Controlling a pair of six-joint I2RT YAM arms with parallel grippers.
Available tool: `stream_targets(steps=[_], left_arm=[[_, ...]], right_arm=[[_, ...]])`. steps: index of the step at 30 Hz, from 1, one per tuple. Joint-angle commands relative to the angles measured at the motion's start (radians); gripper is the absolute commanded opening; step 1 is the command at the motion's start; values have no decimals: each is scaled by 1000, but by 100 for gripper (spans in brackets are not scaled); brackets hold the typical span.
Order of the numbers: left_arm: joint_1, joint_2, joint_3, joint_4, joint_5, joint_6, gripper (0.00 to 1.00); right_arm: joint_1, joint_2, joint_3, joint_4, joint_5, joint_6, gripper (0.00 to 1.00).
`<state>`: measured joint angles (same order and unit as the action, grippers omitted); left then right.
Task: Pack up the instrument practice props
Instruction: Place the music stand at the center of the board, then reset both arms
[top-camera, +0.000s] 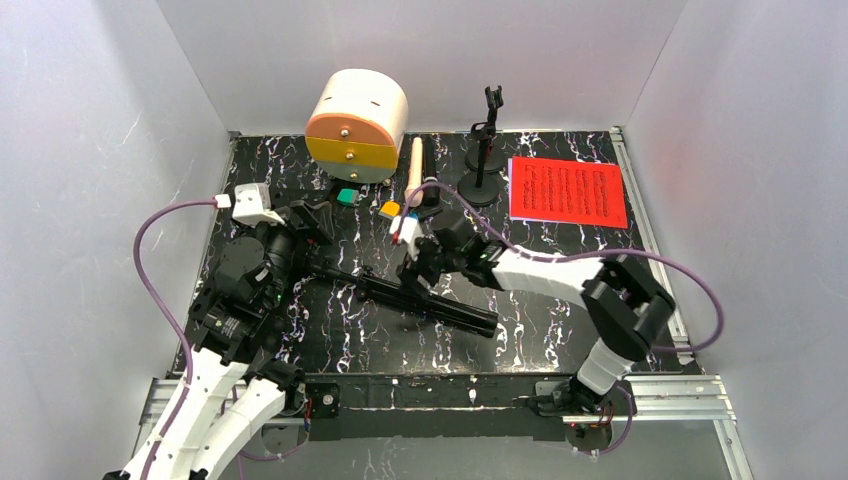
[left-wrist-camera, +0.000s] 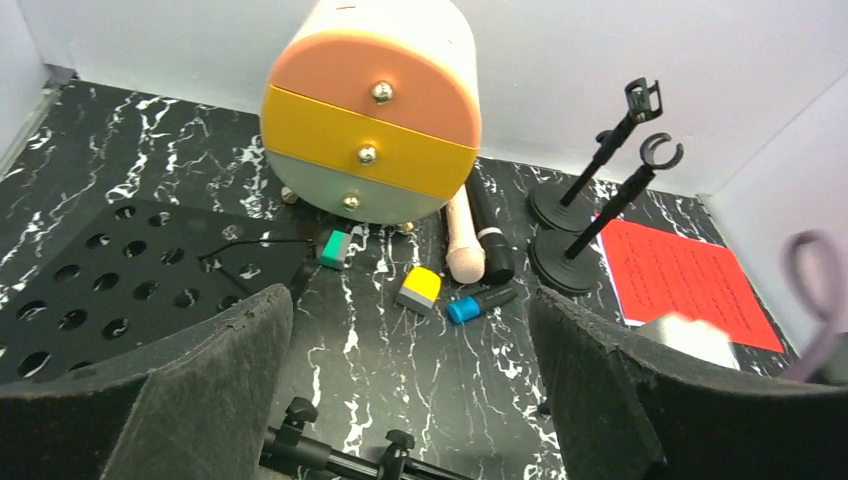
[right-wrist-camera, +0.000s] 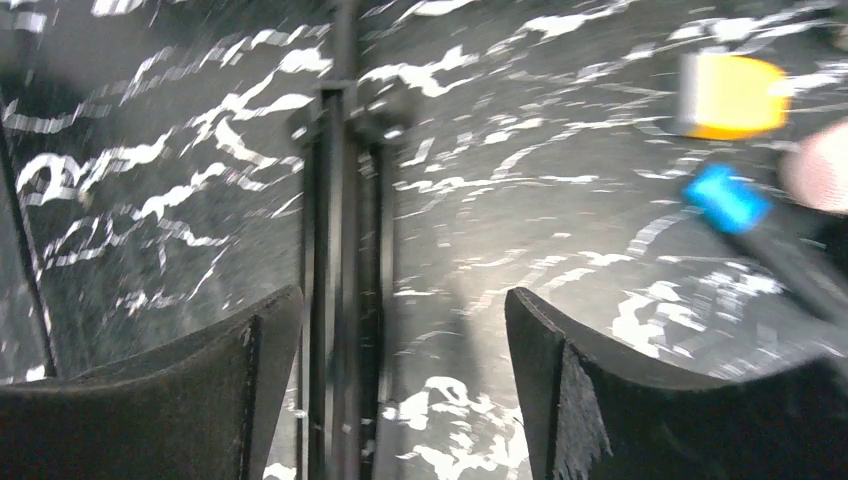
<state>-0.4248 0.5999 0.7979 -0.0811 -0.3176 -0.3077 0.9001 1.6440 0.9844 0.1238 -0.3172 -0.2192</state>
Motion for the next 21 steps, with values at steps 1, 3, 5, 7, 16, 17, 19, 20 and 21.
stream_targets(steps=[1, 3, 5, 7, 16, 17, 19, 20, 21], left_arm=[[1, -45, 24, -44, -108, 39, 88], [1, -65, 38, -76, -124, 54, 91], [1, -86, 61, -118, -151, 67, 92], [1, -112, 79, -150, -176, 84, 93], [1, -247, 140, -243, -276, 159, 98], [1, -261, 144, -250, -283, 162, 98], [1, -288, 151, -262, -284, 176, 98], [1, -300, 152, -264, -285, 177, 98], [1, -315, 152, -264, -292, 177, 98]], right_arm=[[-82, -173, -53, 131, 199, 155, 84], [-90, -253, -100, 147, 348, 171, 89], [-92, -341, -158, 161, 490, 182, 95], [-92, -433, -191, 149, 620, 193, 98], [-93, -797, -180, -42, 1016, 238, 99], [-93, -830, -172, -61, 1019, 235, 99], [-93, -885, -166, -88, 1020, 232, 99], [-92, -913, -164, -99, 1021, 234, 99], [-93, -938, -165, -108, 1023, 237, 99]])
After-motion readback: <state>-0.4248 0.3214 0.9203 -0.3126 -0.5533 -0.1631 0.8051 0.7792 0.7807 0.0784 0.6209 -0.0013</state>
